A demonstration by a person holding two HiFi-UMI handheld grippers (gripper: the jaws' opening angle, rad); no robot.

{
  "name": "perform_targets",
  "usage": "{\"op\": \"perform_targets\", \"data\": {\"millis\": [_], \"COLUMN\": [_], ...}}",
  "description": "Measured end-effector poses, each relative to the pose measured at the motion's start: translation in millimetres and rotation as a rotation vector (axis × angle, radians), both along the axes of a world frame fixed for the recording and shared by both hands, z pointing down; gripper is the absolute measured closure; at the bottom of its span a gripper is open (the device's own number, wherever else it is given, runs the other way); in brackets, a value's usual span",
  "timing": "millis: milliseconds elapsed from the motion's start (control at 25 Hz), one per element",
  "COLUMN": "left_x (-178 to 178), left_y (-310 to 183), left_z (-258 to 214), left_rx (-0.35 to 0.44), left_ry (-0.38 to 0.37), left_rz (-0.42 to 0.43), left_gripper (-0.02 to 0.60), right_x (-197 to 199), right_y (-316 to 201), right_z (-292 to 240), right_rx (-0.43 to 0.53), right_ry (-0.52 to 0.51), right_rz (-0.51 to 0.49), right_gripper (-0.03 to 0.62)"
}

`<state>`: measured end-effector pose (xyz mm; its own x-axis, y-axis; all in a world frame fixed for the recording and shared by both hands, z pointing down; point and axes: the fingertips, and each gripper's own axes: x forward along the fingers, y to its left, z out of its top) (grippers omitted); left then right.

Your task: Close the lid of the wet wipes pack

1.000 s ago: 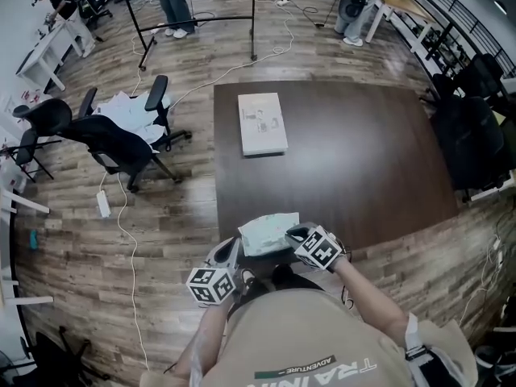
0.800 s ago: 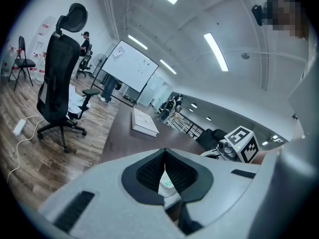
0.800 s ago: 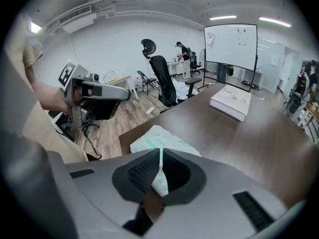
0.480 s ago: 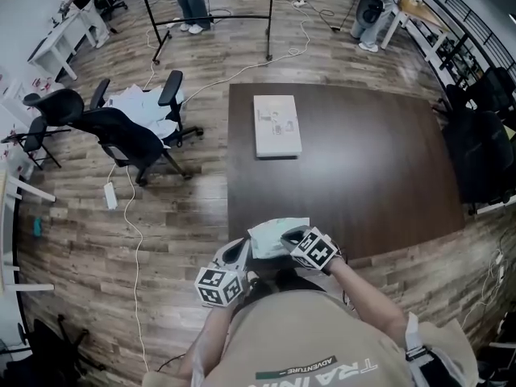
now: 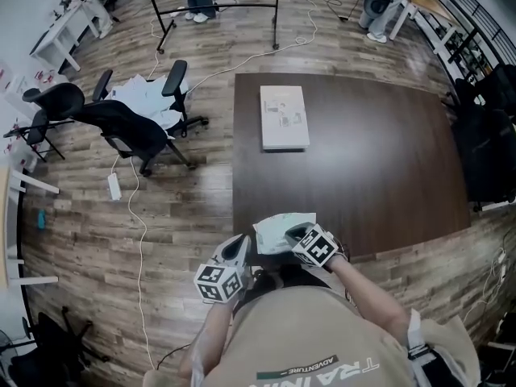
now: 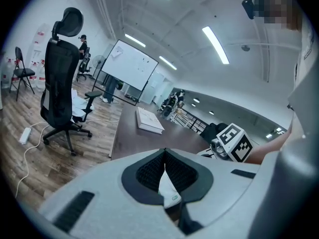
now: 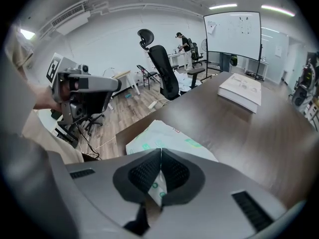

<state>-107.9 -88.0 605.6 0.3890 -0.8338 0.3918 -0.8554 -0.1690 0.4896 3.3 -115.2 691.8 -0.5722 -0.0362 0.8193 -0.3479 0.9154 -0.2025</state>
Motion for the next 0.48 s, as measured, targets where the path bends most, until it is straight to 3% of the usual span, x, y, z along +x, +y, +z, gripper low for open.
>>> {"op": "perform_targets", "data": {"millis": [480], "left_x": [5.8], "left_y": [-10.7], "left_z": [2.6], "left_rx": [-0.007], "left_ry": [0.009], "left_rz": [0.005], "left_gripper": [0.572], "right_x": [2.6], "right_y": [2.5], "right_z": [13.4], "right_rx": [-0.017], "right_ry": [-0.009], "right_rz": [0.019], "right_gripper": [0.580]}}
